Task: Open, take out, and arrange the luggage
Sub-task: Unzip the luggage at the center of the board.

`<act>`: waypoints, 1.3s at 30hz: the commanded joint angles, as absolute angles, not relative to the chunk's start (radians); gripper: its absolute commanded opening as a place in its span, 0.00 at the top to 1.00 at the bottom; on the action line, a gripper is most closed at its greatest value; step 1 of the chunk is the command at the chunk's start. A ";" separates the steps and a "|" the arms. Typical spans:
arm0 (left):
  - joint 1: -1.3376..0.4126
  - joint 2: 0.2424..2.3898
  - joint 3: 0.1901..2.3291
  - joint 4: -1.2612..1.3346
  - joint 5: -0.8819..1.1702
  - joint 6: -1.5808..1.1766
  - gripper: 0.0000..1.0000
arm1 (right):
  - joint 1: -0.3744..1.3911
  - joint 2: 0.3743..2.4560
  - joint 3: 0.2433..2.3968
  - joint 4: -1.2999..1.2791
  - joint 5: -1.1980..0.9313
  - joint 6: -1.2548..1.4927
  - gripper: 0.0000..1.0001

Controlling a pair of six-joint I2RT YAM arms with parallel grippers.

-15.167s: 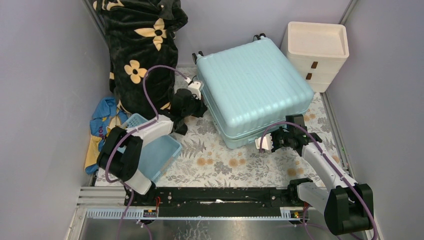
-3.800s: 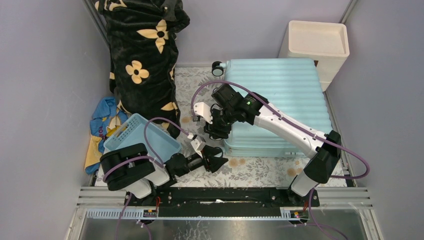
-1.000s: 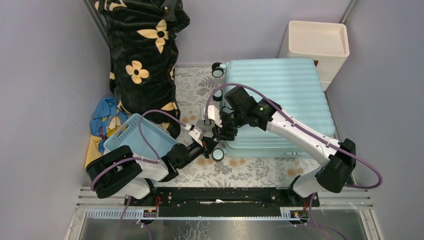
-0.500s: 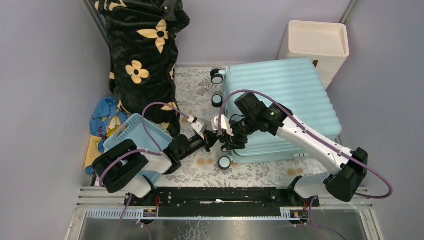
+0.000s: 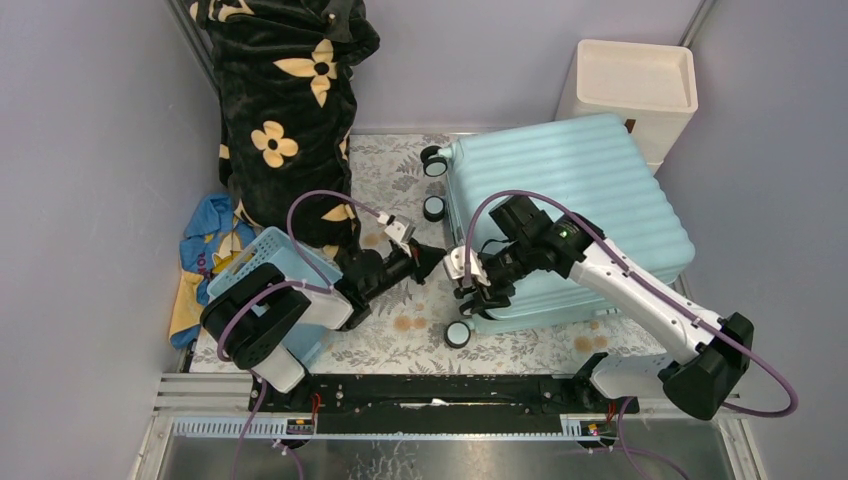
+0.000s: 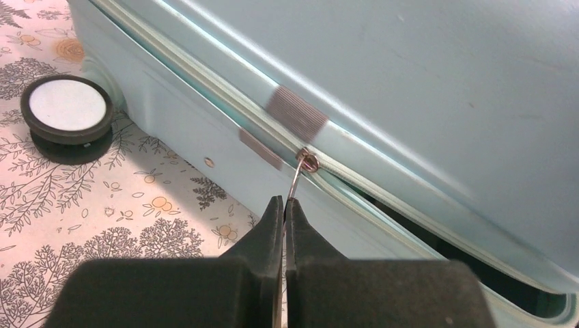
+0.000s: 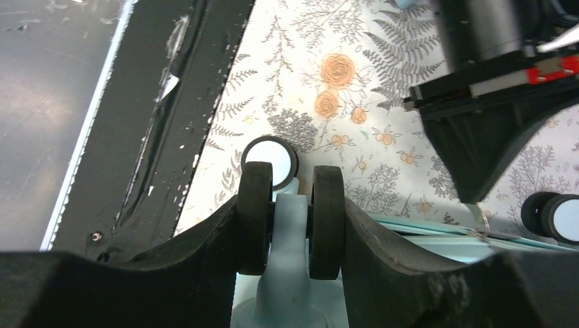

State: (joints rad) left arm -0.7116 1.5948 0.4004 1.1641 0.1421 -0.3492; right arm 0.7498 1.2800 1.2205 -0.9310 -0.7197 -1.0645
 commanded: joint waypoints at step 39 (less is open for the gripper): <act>-0.459 1.490 0.388 1.094 0.515 -0.398 0.33 | 0.660 1.212 1.212 -1.186 -1.029 -1.276 0.91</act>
